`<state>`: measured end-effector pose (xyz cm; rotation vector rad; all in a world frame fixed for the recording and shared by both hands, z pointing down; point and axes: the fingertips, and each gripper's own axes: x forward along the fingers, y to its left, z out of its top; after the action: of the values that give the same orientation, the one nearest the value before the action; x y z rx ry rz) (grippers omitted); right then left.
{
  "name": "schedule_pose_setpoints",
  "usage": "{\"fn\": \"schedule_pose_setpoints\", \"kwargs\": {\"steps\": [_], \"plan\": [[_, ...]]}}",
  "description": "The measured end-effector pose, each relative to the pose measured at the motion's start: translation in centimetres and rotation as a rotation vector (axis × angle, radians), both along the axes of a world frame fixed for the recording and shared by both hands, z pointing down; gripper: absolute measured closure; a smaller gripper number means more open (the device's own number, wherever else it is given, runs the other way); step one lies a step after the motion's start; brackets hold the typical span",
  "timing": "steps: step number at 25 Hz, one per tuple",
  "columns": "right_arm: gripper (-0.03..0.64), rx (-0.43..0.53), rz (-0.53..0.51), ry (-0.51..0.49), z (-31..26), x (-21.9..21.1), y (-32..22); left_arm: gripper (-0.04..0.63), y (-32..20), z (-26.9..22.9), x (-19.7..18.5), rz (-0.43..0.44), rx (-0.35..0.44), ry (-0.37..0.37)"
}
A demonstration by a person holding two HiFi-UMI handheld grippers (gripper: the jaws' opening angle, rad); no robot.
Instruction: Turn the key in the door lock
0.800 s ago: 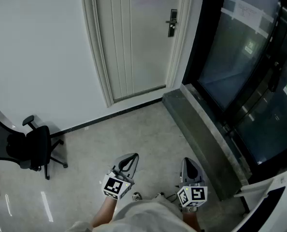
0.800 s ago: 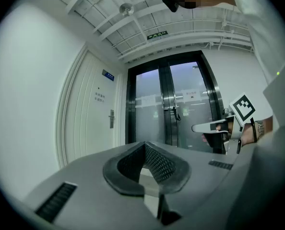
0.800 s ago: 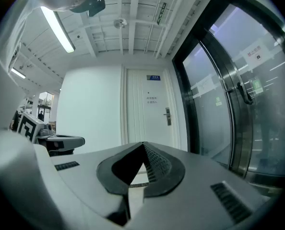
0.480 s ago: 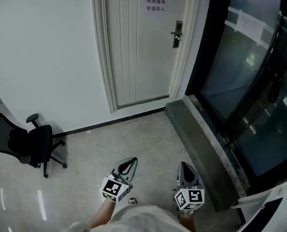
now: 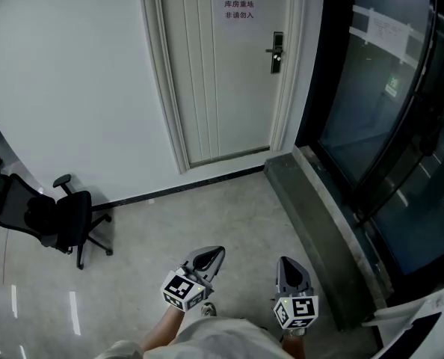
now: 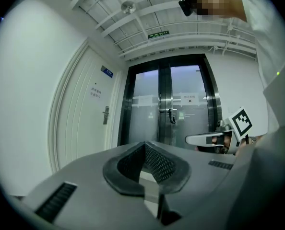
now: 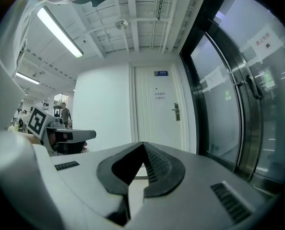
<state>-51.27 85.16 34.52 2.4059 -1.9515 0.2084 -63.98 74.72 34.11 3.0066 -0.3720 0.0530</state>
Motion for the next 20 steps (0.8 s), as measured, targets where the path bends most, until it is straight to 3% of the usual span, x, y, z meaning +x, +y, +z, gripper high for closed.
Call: {"fn": "schedule_pose_setpoints", "kwargs": {"steps": [4, 9, 16, 20], "plan": [[0.614, -0.027, -0.048, 0.034, 0.6, 0.6, 1.3, 0.591, 1.9, 0.6, 1.1, 0.033, 0.02, -0.041], [0.614, -0.013, -0.13, 0.147, -0.1, 0.3, 2.0, 0.591, 2.5, -0.6, 2.1, 0.033, -0.011, 0.043], [0.614, 0.015, -0.031, 0.028, 0.0, 4.3, 2.1, 0.591, 2.4, -0.9, 4.9, 0.1, 0.014, 0.056], [0.614, 0.033, 0.006, -0.038, 0.4, 6.8, 0.7, 0.591, 1.3, -0.6, 7.2, 0.166, -0.014, 0.064]]}}
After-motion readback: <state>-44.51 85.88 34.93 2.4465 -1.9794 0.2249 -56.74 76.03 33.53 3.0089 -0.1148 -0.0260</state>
